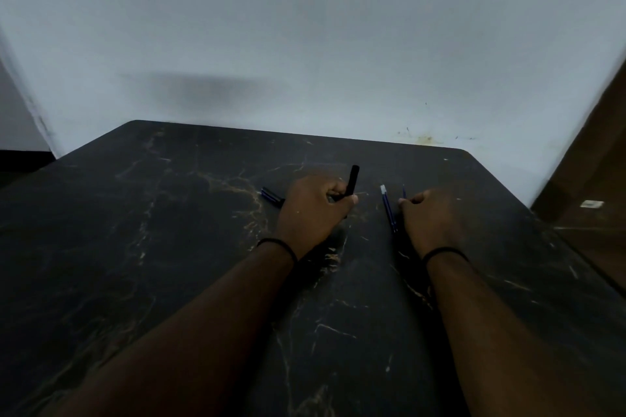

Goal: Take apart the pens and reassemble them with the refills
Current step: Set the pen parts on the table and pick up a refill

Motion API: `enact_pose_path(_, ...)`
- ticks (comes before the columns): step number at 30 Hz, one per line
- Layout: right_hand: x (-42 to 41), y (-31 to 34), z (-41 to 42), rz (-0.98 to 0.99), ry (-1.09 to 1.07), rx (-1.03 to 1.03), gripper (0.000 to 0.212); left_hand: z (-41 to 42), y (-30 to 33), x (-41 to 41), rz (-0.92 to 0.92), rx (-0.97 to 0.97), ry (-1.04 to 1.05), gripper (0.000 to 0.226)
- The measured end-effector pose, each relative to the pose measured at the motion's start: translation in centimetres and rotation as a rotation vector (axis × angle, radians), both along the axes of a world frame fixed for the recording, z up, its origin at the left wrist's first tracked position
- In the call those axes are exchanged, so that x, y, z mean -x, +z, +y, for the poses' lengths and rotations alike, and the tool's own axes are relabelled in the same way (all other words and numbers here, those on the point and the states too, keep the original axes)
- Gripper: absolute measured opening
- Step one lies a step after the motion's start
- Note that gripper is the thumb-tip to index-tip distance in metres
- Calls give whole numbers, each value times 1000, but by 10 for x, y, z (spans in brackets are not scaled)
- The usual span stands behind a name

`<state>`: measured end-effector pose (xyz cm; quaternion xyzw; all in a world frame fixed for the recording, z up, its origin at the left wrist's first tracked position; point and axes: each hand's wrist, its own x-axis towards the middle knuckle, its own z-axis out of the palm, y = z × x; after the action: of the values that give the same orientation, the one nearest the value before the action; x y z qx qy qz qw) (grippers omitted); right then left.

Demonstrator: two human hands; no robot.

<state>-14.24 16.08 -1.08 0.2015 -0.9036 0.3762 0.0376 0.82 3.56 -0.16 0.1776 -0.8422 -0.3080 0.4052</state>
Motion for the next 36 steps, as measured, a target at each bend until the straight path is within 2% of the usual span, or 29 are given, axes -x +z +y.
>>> enact_pose_path(8, -5, 3, 0, -6, 36, -72, 27, 0, 1, -1, -11, -14, 10, 14)
enact_pose_path(12, -7, 4, -1, -25, 24, -24, 25, 0, 1, -1, -2, -29, -4, 12)
enact_pose_path(17, -12, 9, -2, 70, 2, 65, 16, 1, 1, -1, 3, -47, -25, 6)
enact_pose_path(24, -15, 14, -2, 99, 30, -33, 20, 0, -1, 0, 29, 3, -2, 8)
enact_pose_path(28, -19, 14, -5, 51, 87, -114, 28, -1, -2, 2, 26, 9, 11, 9)
enact_pose_path(32, -24, 13, -8, 101, 72, -212, 33, -1, -2, 2, 27, 13, 14, 9)
enact_pose_path(36, -30, 15, -11, 86, 57, -246, 28, 0, -1, 1, 30, -5, -8, 5)
